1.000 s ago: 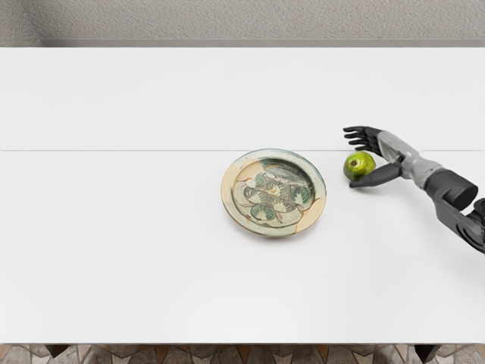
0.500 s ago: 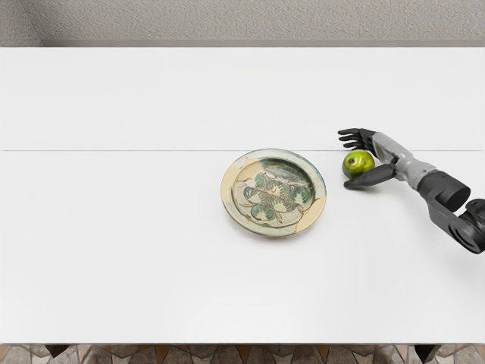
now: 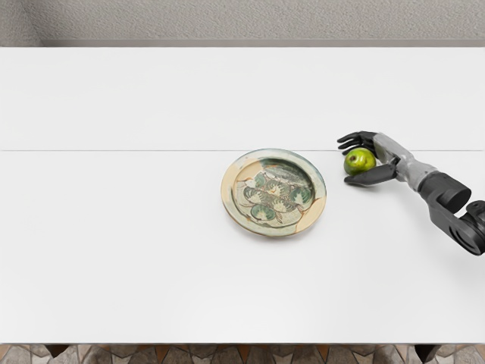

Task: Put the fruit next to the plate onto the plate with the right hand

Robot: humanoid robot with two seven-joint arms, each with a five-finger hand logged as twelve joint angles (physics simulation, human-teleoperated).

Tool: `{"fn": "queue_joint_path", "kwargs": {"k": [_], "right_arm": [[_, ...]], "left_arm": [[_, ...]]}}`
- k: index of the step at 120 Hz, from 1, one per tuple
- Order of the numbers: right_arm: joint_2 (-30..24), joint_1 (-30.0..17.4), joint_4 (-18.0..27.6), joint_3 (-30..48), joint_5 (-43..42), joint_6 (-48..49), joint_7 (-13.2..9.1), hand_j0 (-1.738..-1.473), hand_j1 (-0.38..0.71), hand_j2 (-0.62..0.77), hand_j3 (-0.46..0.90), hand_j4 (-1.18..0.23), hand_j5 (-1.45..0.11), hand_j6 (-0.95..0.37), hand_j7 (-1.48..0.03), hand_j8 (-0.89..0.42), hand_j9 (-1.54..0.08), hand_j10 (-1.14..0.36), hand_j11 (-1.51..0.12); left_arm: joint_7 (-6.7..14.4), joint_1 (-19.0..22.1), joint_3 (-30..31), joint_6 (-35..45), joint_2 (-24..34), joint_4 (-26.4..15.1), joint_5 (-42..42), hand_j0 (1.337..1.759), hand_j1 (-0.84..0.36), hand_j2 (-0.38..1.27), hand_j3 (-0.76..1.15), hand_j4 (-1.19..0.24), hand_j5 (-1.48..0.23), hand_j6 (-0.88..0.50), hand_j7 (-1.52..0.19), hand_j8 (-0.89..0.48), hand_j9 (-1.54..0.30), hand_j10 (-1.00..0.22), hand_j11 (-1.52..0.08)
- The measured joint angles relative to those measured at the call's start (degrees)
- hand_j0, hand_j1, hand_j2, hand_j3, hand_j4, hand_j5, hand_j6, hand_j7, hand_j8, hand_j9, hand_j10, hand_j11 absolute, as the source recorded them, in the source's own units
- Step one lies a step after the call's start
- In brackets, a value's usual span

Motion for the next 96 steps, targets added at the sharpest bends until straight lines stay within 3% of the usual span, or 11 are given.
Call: {"fn": "queue_joint_path", "kwargs": {"k": [1,5,22,31,32,35,36,51,69,75,96], "right_arm": [[0.00,0.00,-0.01,0.02,0.01,-0.01,0.02,-1.655,0.09,-0.11,0.00,-0.48,-0.57,-0.46,-0.60,-0.47,-0.59,0.01,-0.87],[-0.01,-0.02,-0.01,0.03,-0.01,0.05,0.06,-1.655,0.09,-0.12,0.00,-0.49,-0.60,-0.48,-0.62,-0.48,-0.62,-0.03,-0.76],[-0.08,-0.02,0.08,-0.37,0.16,0.34,0.34,-1.653,0.14,-0.09,0.00,-0.56,-0.71,-0.56,-0.72,-0.41,-0.73,0.06,-0.85],[-0.08,0.00,0.07,-0.55,0.26,0.49,0.43,-1.653,0.15,-0.09,0.00,-0.59,-0.78,-0.53,-0.78,-0.39,-0.80,0.08,-0.85],[-0.08,0.00,0.07,-0.55,0.28,0.52,0.45,-1.652,0.15,-0.09,0.00,-0.60,-0.79,-0.53,-0.78,-0.39,-0.81,0.11,-0.95],[-0.09,0.02,0.06,-0.58,0.29,0.74,0.44,-1.652,0.16,-0.08,0.00,-0.61,-0.82,-0.52,-0.80,-0.37,-0.83,0.10,-0.88],[-0.10,0.03,0.06,-0.58,0.31,0.81,0.45,-1.652,0.16,-0.08,0.00,-0.61,-0.82,-0.51,-0.81,-0.37,-0.84,0.13,-0.97],[-0.16,0.06,0.04,-0.64,0.37,1.62,0.42,-1.650,0.19,-0.06,0.00,-0.68,-0.95,-0.45,-0.91,-0.32,-0.95,0.17,-0.93],[-0.28,0.07,-0.08,-0.86,0.33,2.53,0.91,-1.648,0.23,-0.03,0.00,-0.59,-1.12,-0.37,-1.03,-0.22,-1.09,0.25,-1.00],[-0.30,0.12,-0.07,-0.89,0.30,2.70,0.89,-1.646,0.20,-0.08,0.00,-0.61,-1.12,-0.39,-1.05,-0.25,-1.10,0.26,-1.00],[-0.61,0.64,-0.05,-1.14,0.10,4.97,0.70,-1.647,0.23,0.01,0.00,-0.58,-1.15,-0.36,-1.10,-0.22,-1.14,0.31,-1.05]], "left_arm": [[0.00,0.00,0.00,0.00,0.00,0.00,0.00,1.658,0.35,0.00,0.00,0.00,0.00,0.00,0.00,0.00,0.00,0.00,0.00],[0.00,0.00,0.00,0.00,0.00,0.00,0.00,1.658,0.35,0.00,0.00,0.00,0.00,0.00,0.00,0.00,0.00,0.00,0.00],[0.00,0.00,-0.01,0.00,0.00,0.00,0.01,1.658,0.35,0.00,0.00,0.00,0.00,0.00,0.00,0.00,0.00,0.00,0.00],[0.00,0.00,-0.01,0.00,0.00,0.00,0.02,1.658,0.35,0.00,0.00,0.00,0.00,0.00,0.00,0.00,0.00,0.00,0.00],[0.00,0.00,-0.01,0.00,0.00,0.00,0.02,1.658,0.35,0.00,0.00,0.00,0.00,0.00,0.00,0.00,0.00,0.00,0.00],[0.00,0.00,-0.01,0.00,0.00,0.00,0.02,1.658,0.35,0.00,0.00,0.00,0.00,0.00,0.00,0.00,0.00,0.00,0.00],[0.00,0.00,-0.01,0.00,0.00,0.00,0.02,1.658,0.35,0.00,0.00,0.00,0.00,0.00,0.00,0.00,0.00,0.00,0.00],[0.01,0.00,-0.01,0.00,0.00,0.00,0.03,1.658,0.35,0.00,0.00,0.00,0.00,0.00,0.00,0.00,0.00,0.00,0.00],[-0.01,0.00,-0.02,0.00,0.00,0.00,0.04,1.658,0.35,0.00,0.00,0.00,0.00,0.00,0.00,0.00,0.00,0.00,0.00],[-0.01,0.01,-0.04,0.00,0.00,-0.01,0.04,1.658,0.35,0.00,0.00,0.00,0.00,0.00,0.00,0.00,0.00,0.00,0.00],[-0.02,0.00,-0.07,0.00,0.00,-0.01,0.06,1.658,0.35,0.00,0.00,0.00,0.00,0.00,0.00,0.00,0.00,0.00,0.00]]}}
